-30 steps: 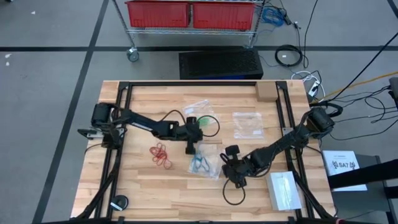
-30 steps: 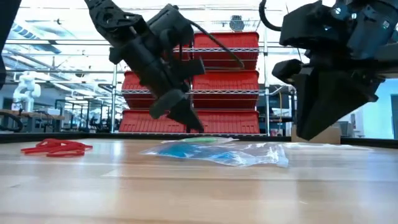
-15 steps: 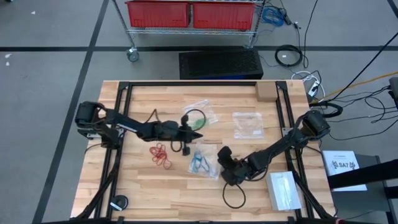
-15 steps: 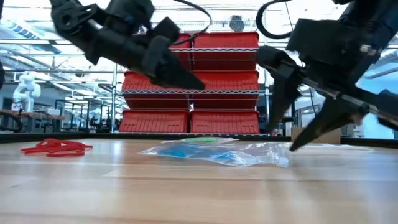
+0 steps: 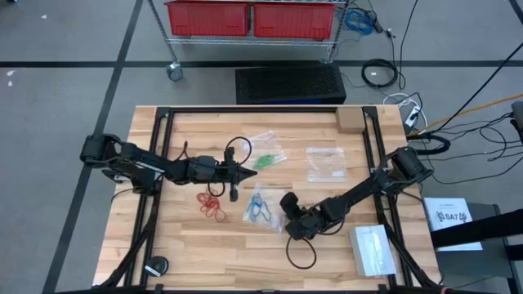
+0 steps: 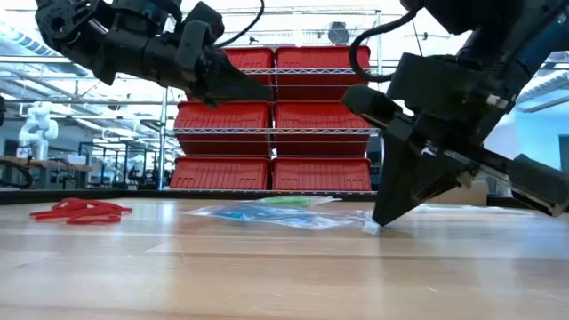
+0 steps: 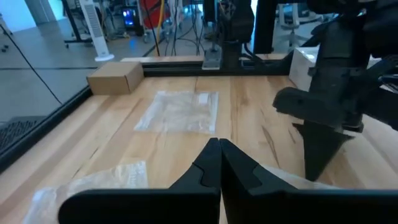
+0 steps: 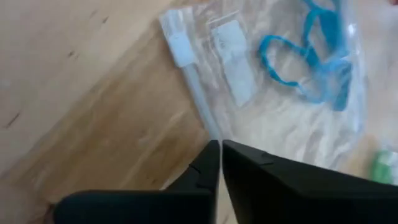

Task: Sort rubber bands
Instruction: Close the transparent zip bag

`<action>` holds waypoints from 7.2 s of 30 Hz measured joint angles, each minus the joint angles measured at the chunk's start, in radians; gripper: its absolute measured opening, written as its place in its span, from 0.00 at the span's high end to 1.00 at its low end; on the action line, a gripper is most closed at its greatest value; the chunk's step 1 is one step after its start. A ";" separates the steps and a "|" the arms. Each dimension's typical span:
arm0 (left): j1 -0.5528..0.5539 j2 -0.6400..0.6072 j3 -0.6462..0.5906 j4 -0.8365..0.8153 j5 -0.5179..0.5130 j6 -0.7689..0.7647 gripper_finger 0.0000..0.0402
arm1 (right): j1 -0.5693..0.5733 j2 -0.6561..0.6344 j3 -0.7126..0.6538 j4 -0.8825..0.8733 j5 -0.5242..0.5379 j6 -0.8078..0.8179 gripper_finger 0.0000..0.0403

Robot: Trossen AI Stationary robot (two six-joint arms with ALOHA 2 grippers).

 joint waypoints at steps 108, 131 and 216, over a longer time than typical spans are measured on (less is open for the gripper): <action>-0.108 -0.009 0.121 -0.166 0.096 0.042 0.53 | 0.164 -0.146 -0.063 -0.282 -0.143 1.016 0.60; -0.122 -0.009 0.121 -0.161 0.108 0.157 0.53 | 0.074 -0.221 0.305 -0.601 -0.067 0.852 1.00; -0.206 0.069 0.189 -0.060 -0.049 0.000 1.00 | -0.167 -0.209 0.529 -0.409 -0.123 0.654 0.68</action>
